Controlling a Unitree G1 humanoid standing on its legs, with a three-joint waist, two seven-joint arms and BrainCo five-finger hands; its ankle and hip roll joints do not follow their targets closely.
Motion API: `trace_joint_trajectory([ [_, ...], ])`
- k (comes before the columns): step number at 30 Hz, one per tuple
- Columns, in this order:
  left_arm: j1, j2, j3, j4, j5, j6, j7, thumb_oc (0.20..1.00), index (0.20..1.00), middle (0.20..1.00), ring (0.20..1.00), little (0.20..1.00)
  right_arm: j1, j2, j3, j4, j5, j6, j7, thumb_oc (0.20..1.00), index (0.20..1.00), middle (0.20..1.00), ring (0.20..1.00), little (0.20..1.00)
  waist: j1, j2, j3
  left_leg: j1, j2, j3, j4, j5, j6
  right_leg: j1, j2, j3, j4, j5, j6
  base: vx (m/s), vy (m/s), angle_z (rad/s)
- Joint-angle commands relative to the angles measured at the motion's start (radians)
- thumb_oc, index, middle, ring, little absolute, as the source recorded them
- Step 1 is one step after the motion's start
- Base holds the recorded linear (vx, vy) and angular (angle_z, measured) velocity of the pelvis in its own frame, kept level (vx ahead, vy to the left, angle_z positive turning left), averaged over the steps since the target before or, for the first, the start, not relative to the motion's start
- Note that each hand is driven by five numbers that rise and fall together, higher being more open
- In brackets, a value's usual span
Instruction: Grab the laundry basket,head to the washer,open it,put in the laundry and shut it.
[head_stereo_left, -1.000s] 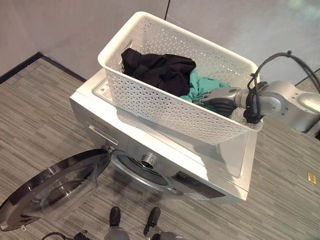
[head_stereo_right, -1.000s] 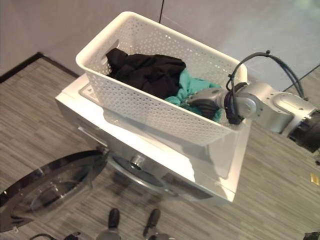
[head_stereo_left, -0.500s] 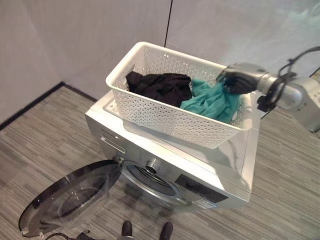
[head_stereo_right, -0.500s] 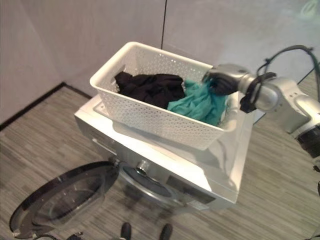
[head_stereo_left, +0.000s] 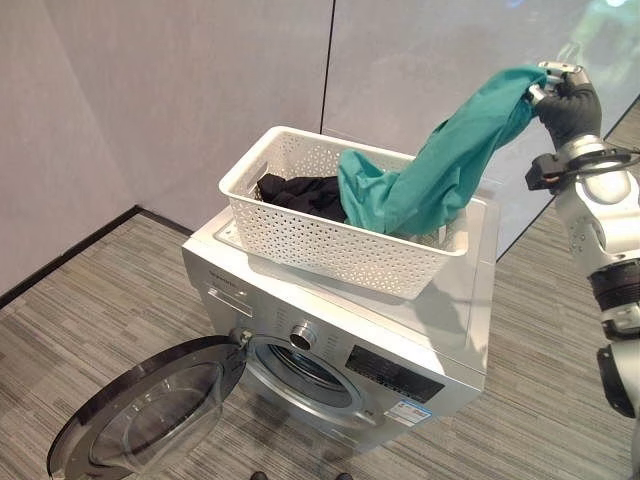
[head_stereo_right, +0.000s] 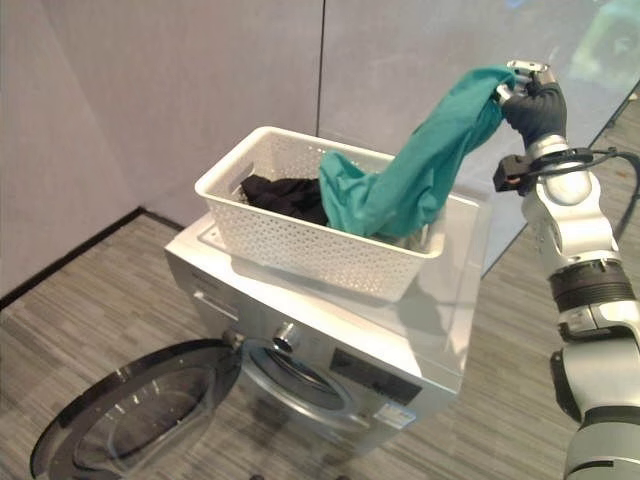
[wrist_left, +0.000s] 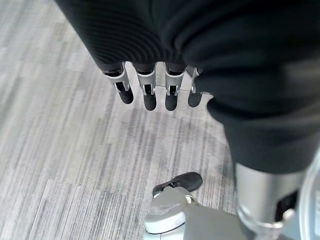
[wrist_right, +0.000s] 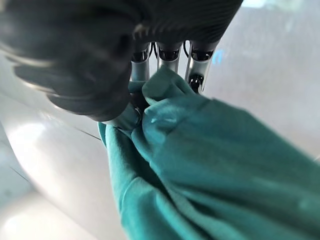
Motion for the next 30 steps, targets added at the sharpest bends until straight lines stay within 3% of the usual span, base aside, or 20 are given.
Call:
trace_joint_trajectory([
  [1,-0.028,0.038,0.044,0.055,-0.037,0.012,0.039,1.000,1.000,1.000,1.000,1.000,-0.160,0.091,-0.118,0.009,0.185,-0.146,-0.097,0.200,0.200,0.200,0.200,0.200,-0.004,-0.095,-0.007,0.028,-0.070,0.012,-0.033,0.012,0.005,0.126,-0.057,0.045,-0.117,0.087,0.091,0.00,0.007,-0.07],
  [5,-0.025,0.029,0.037,0.052,-0.061,0.018,0.056,1.000,1.000,1.000,1.000,1.000,-0.267,0.131,-0.128,0.044,0.237,-0.188,-0.152,0.200,0.200,0.200,0.200,0.200,-0.003,-0.088,-0.028,0.041,-0.072,0.015,-0.033,0.011,0.004,0.140,-0.056,0.048,-0.119,0.080,0.089,0.00,0.000,0.01],
  [12,-0.058,0.037,-0.031,-0.006,-0.125,-0.032,0.076,1.000,1.000,1.000,1.000,1.000,-0.629,0.092,0.049,0.411,0.193,-0.126,-0.188,0.200,0.200,0.200,0.200,0.200,0.016,-0.092,-0.050,0.049,-0.072,0.015,-0.033,0.013,0.003,0.149,-0.053,0.043,-0.121,0.077,0.093,0.00,0.000,0.01],
  [15,-0.058,0.086,-0.120,-0.245,-0.217,-0.101,0.071,1.000,1.000,1.000,1.000,1.000,-0.874,0.055,0.211,0.604,0.149,-0.099,-0.184,0.200,0.200,0.200,0.200,0.200,0.056,-0.103,-0.055,0.044,-0.076,-0.002,-0.033,0.012,0.002,0.150,-0.056,0.022,-0.121,0.077,0.104,0.01,0.001,0.04],
  [17,-0.008,0.158,-0.147,-0.512,-0.272,-0.125,0.032,1.000,1.000,1.000,1.000,1.000,-0.965,0.028,0.281,0.636,0.142,-0.100,-0.170,0.200,0.200,0.200,0.200,0.200,0.080,-0.103,-0.053,0.037,-0.080,-0.015,-0.033,0.013,0.004,0.150,-0.057,0.007,-0.121,0.078,0.109,0.00,-0.001,0.20],
  [18,0.000,0.163,-0.144,-0.530,-0.274,-0.114,0.030,1.000,1.000,1.000,1.000,1.000,-0.971,0.028,0.285,0.641,0.144,-0.099,-0.168,0.200,0.200,0.200,0.200,0.200,0.079,-0.104,-0.053,0.033,-0.082,-0.015,-0.033,0.019,0.006,0.146,-0.059,0.006,-0.121,0.082,0.108,0.02,-0.006,0.32],
  [19,0.078,0.273,-0.105,-0.880,-0.349,-0.128,-0.030,1.000,1.000,1.000,1.000,1.000,-1.035,-0.002,0.346,0.630,0.140,-0.097,-0.147,0.200,0.200,0.200,0.200,0.200,0.099,-0.104,-0.052,0.030,-0.083,-0.028,-0.033,0.013,0.006,0.148,-0.058,-0.008,-0.121,0.078,0.113,0.00,-0.012,0.31],
  [22,0.219,0.428,0.016,-1.269,-0.424,-0.110,-0.120,1.000,1.000,1.000,1.000,1.000,-1.097,-0.027,0.403,0.614,0.124,-0.095,-0.132,0.200,0.200,0.200,0.200,0.200,0.113,-0.106,-0.053,0.028,-0.083,-0.043,-0.033,0.012,0.009,0.151,-0.058,-0.020,-0.121,0.079,0.117,0.03,-0.006,0.19],
  [24,0.276,0.466,0.077,-1.368,-0.463,-0.095,-0.137,1.000,1.000,1.000,1.000,1.000,-1.110,-0.026,0.417,0.611,0.124,-0.096,-0.133,0.200,0.200,0.200,0.200,0.200,0.109,-0.112,-0.054,0.025,-0.085,-0.045,-0.033,0.019,0.010,0.150,-0.060,-0.024,-0.121,0.083,0.117,0.02,0.002,0.32],
  [26,0.352,0.578,0.202,-1.566,-0.600,-0.096,-0.170,1.000,1.000,1.000,1.000,1.000,-1.127,-0.012,0.435,0.601,0.125,-0.101,-0.147,0.200,0.200,0.200,0.200,0.200,0.118,-0.118,-0.058,0.027,-0.089,-0.054,-0.033,0.018,0.010,0.156,-0.060,-0.030,-0.121,0.081,0.118,0.04,0.007,0.22],
  [29,0.381,0.655,0.312,-1.691,-0.795,-0.124,-0.184,1.000,1.000,1.000,1.000,1.000,-1.126,0.006,0.450,0.566,0.130,-0.121,-0.162,0.200,0.200,0.200,0.200,0.200,0.128,-0.126,-0.066,0.030,-0.092,-0.068,-0.033,0.012,0.008,0.163,-0.060,-0.040,-0.121,0.074,0.120,0.03,0.010,0.08],
  [30,0.388,0.657,0.321,-1.695,-0.800,-0.123,-0.185,1.000,1.000,1.000,1.000,1.000,-1.124,0.006,0.446,0.565,0.129,-0.121,-0.163,0.200,0.200,0.200,0.200,0.200,0.125,-0.129,-0.066,0.026,-0.094,-0.068,-0.033,0.019,0.009,0.160,-0.062,-0.041,-0.121,0.078,0.118,0.03,0.003,0.17],
])
